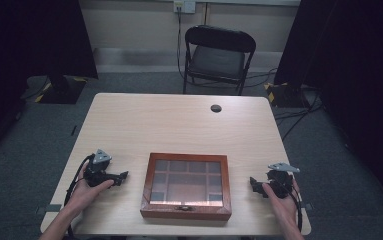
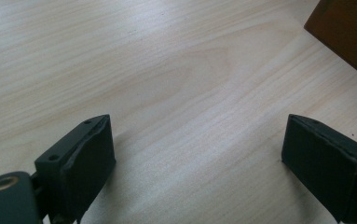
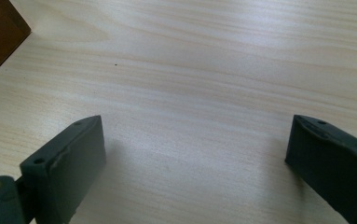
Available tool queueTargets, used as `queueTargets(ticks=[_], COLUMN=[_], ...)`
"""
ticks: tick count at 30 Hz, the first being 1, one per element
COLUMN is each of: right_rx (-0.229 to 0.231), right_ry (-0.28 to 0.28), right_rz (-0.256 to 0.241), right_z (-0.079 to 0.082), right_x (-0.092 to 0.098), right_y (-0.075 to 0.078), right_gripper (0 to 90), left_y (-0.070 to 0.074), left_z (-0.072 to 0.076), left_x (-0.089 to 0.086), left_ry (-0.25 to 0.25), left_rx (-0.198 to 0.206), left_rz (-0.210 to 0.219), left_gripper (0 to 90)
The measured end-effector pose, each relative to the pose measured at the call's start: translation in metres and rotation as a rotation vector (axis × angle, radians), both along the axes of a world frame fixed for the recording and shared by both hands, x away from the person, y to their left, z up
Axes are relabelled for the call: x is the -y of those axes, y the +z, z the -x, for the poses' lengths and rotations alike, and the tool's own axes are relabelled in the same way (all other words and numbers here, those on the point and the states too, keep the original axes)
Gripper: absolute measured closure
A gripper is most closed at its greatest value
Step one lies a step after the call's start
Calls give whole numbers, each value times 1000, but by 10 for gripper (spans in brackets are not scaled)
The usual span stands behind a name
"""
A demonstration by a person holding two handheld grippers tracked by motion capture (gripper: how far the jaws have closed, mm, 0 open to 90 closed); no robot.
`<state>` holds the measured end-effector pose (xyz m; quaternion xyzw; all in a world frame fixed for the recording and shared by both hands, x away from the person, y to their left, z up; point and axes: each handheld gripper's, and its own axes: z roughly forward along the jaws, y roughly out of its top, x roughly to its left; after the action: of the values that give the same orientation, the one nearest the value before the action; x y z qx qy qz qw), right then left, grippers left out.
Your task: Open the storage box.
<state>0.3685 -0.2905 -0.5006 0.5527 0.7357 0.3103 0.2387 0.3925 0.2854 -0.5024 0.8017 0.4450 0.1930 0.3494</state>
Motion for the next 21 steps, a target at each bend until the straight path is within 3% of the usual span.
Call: queueTargets(ticks=[6,9,10,12,17,21], right_rx=[-2,-11,-11,-15,4,35], right_ry=[8,6,-1,11,39,81], right_rz=[1,-5,-19,-66,-94,-152], right_z=[0,1,1,1,3,7], right_x=[-1,0,1,3,1,-5], right_y=[0,3,4,9,18,25], right_gripper=[46,116,163,162,199,200], left_y=[0,0,0,0,0,0], left_z=[0,0,0,0,0,0], left_x=[0,0,0,0,0,0], left_ry=[1,1,1,1,1,1], left_rx=[0,0,0,0,0,0], left_rz=[2,1,0,2,1,2], left_gripper=[86,86,86,86,86,86])
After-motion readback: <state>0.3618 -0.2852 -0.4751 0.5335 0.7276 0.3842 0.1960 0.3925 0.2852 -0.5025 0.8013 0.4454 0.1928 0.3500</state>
